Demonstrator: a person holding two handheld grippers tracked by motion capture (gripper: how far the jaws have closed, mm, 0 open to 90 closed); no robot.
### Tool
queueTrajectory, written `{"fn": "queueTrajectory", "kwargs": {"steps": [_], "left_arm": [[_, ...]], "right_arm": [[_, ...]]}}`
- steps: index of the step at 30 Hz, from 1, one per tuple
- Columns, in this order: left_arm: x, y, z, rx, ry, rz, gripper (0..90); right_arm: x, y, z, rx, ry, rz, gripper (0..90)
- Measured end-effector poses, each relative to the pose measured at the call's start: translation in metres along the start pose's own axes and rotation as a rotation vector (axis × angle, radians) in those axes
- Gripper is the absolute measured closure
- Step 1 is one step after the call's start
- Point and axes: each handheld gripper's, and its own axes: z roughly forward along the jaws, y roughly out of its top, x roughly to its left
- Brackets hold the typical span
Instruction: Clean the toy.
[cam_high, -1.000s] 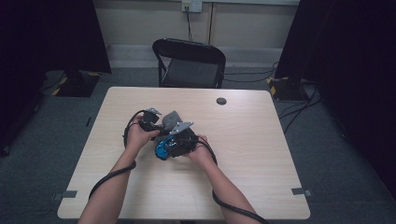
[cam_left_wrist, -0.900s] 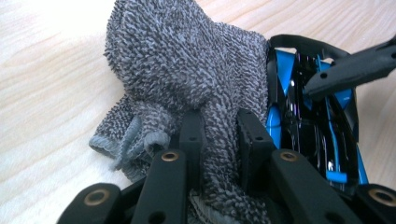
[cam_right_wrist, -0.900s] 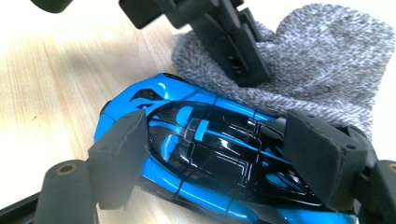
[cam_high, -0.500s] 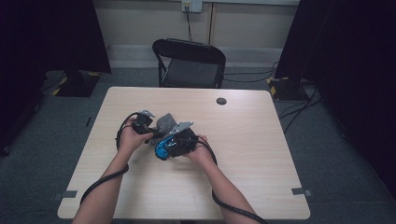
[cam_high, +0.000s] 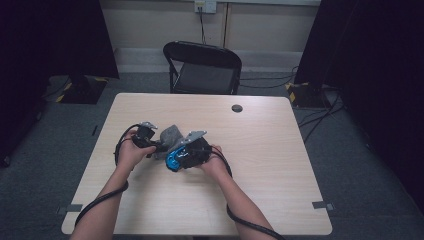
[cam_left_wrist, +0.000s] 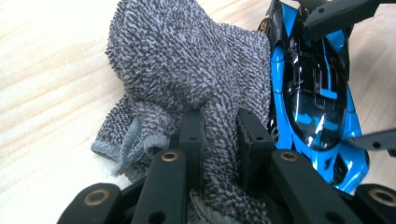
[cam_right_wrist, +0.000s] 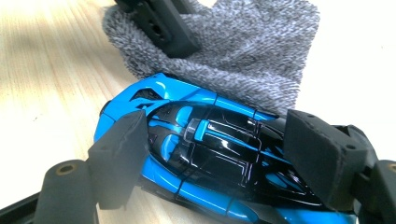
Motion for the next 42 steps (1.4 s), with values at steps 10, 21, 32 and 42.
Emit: {"fn": "queueTrajectory", "kwargs": {"steps": [10, 21, 32, 42], "left_arm": [[-0.002, -0.012, -0.009, 0.003, -0.007, -0.011, 74.7], [-0.002, -0.032, -0.022, -0.018, -0.025, -0.035, 74.6], [-0.005, -0.049, -0.036, -0.019, -0.023, -0.037, 74.5], [-0.007, -0.056, -0.043, -0.003, -0.025, -0.023, 74.5]], "right_arm": [[0.001, 0.0, 0.0, -0.001, -0.001, 0.001, 22.2], [0.002, 0.001, 0.001, 0.0, -0.001, 0.005, 22.2], [0.003, 0.002, 0.001, 0.004, -0.002, 0.004, 22.2], [0.004, 0.002, 0.001, 0.006, -0.002, 0.005, 22.2]]}}
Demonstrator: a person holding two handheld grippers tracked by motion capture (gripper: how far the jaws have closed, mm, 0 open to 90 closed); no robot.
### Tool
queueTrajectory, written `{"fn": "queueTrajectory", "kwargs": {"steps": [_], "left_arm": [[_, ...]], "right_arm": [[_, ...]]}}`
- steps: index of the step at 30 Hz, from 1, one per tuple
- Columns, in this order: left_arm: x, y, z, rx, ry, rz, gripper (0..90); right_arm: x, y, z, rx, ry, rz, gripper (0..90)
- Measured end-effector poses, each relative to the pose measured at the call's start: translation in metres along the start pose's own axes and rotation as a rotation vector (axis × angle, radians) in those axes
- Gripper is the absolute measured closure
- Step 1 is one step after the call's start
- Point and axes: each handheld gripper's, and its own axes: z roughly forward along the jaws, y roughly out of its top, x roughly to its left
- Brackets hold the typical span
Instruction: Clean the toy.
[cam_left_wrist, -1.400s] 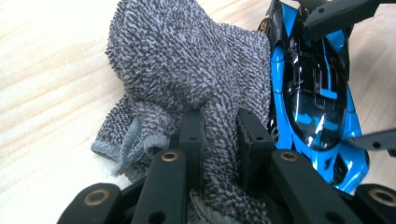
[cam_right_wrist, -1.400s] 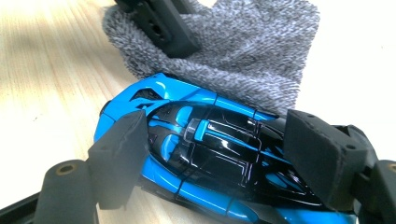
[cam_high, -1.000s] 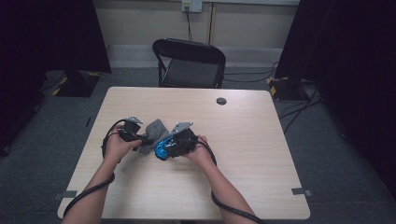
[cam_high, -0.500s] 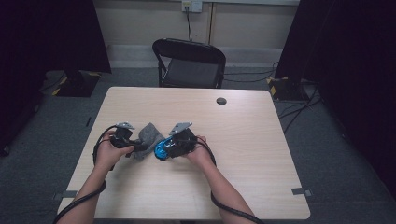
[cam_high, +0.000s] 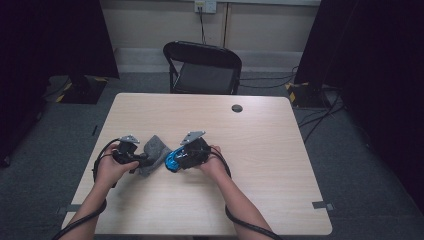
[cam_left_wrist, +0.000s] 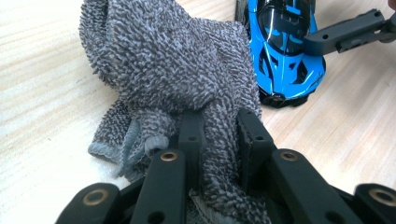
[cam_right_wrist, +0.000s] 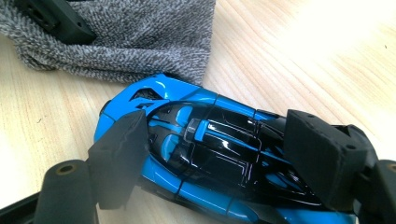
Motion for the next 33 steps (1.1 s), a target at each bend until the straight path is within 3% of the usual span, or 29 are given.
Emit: {"fn": "queueTrajectory", "kwargs": {"steps": [22, 33], "left_arm": [[-0.006, -0.013, -0.013, 0.012, -0.005, 0.002, 74.5], [-0.004, -0.023, -0.036, 0.014, -0.006, -0.017, 74.5]], "right_arm": [[0.001, -0.001, 0.0, -0.009, 0.001, -0.001, 22.3], [0.001, -0.001, 0.0, -0.01, -0.001, 0.0, 22.2]]}}
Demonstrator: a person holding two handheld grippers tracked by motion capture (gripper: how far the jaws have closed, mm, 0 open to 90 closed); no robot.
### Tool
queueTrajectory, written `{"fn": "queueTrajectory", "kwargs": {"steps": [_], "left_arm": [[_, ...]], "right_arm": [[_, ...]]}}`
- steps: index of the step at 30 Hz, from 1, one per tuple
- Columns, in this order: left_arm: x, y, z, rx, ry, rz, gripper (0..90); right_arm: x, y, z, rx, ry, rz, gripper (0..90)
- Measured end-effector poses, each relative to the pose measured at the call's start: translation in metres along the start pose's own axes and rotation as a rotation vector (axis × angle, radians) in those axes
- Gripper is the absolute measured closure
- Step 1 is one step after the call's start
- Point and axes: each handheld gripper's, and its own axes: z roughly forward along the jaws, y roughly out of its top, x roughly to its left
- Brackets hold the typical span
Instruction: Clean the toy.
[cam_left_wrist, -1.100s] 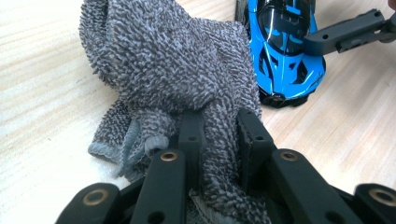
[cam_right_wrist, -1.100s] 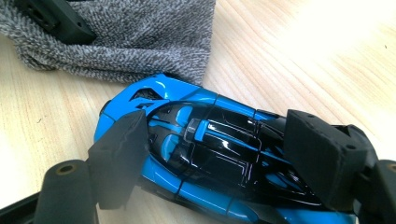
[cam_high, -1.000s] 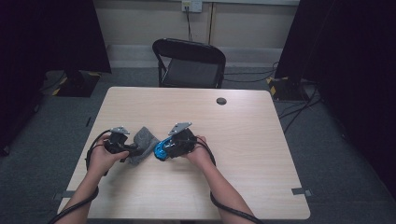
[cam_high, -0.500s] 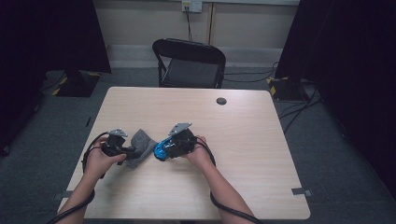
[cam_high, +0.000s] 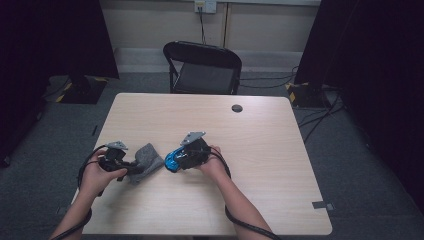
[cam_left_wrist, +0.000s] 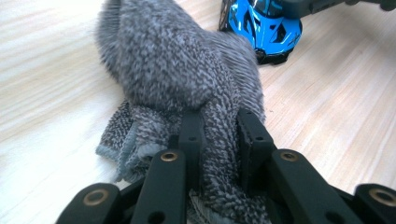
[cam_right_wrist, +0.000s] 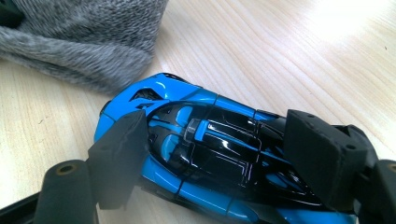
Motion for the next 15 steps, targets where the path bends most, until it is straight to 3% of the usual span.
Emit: {"fn": "queueTrajectory", "kwargs": {"steps": [5, 10, 15], "left_arm": [[0.003, 0.005, -0.012, -0.045, 0.02, -0.006, 74.3], [0.008, 0.022, -0.022, -0.105, 0.04, -0.016, 74.3], [0.013, 0.04, -0.017, -0.143, 0.065, -0.023, 74.2]], "right_arm": [[0.0, 0.0, 0.0, -0.001, -0.001, 0.0, 22.2], [0.0, -0.001, 0.0, -0.004, 0.0, 0.0, 22.3], [0.0, -0.001, 0.0, -0.005, 0.0, -0.001, 22.2]]}}
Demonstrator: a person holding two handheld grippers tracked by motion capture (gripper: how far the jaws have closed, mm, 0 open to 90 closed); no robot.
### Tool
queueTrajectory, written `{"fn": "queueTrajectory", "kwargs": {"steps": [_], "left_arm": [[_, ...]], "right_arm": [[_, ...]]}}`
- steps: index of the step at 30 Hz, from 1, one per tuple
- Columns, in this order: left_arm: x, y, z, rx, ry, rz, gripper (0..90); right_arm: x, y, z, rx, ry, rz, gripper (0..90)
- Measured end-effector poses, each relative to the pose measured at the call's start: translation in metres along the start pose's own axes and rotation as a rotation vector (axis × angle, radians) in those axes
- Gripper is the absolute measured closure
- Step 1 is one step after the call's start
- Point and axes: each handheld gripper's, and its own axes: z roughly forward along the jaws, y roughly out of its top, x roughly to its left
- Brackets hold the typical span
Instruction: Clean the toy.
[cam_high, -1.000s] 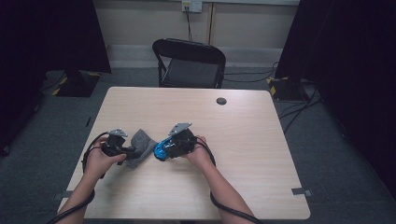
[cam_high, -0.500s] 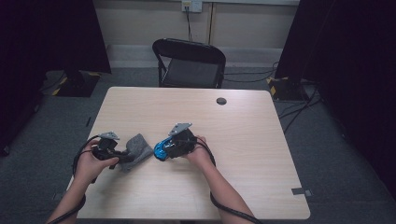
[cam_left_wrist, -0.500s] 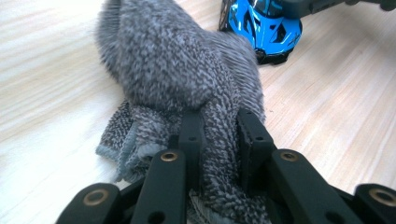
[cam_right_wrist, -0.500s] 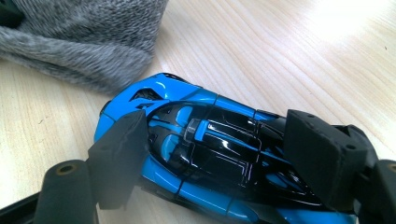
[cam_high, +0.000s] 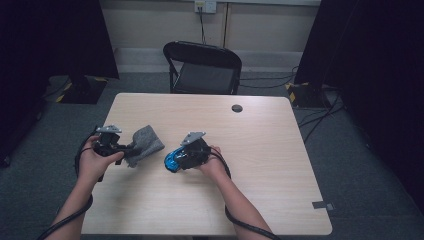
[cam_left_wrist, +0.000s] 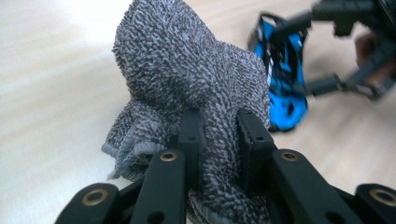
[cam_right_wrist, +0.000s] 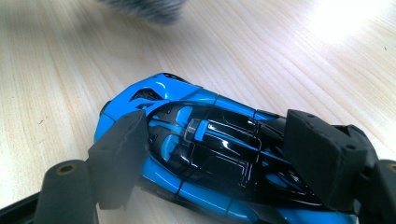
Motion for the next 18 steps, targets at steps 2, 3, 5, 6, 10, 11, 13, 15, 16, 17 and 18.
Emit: {"fn": "queueTrajectory", "kwargs": {"steps": [2, 3, 5, 6, 10, 11, 13, 15, 16, 17, 18], "left_arm": [[0.002, 0.007, 0.006, -0.012, 0.006, -0.01, 74.1], [0.003, 0.011, 0.01, -0.019, 0.008, -0.016, 74.1], [0.004, 0.018, 0.018, -0.023, 0.011, -0.021, 73.9], [0.004, 0.02, 0.022, -0.025, 0.009, -0.025, 73.9], [0.003, 0.03, 0.039, -0.019, 0.001, -0.027, 73.9], [0.002, 0.033, 0.045, -0.012, 0.001, -0.021, 73.9], [0.001, 0.038, 0.054, -0.01, 0.001, -0.023, 73.9], [-0.001, 0.043, 0.062, -0.007, -0.001, -0.019, 73.9], [-0.002, 0.045, 0.066, -0.012, 0.002, -0.019, 73.9], [-0.003, 0.048, 0.071, -0.011, -0.002, -0.025, 73.9], [-0.004, 0.049, 0.074, -0.007, -0.005, -0.026, 73.9]], "right_arm": [[0.0, 0.0, 0.0, -0.003, -0.001, 0.001, 22.2], [0.0, 0.0, 0.0, -0.002, -0.001, 0.001, 22.2], [0.0, 0.0, 0.0, -0.001, -0.001, 0.001, 22.2], [0.0, 0.0, 0.0, -0.001, -0.001, 0.001, 22.2], [0.0, 0.0, 0.0, -0.003, 0.0, 0.0, 22.2], [0.0, 0.0, 0.0, -0.003, 0.0, 0.0, 22.2], [0.0, 0.0, 0.0, -0.003, 0.0, 0.0, 22.2], [0.0, 0.0, 0.0, -0.001, 0.001, -0.001, 22.2], [0.0, 0.0, 0.0, -0.001, 0.001, -0.001, 22.2], [0.0, 0.0, 0.0, -0.003, 0.001, -0.001, 22.3], [-0.001, 0.0, 0.0, -0.003, 0.001, -0.001, 22.2]]}}
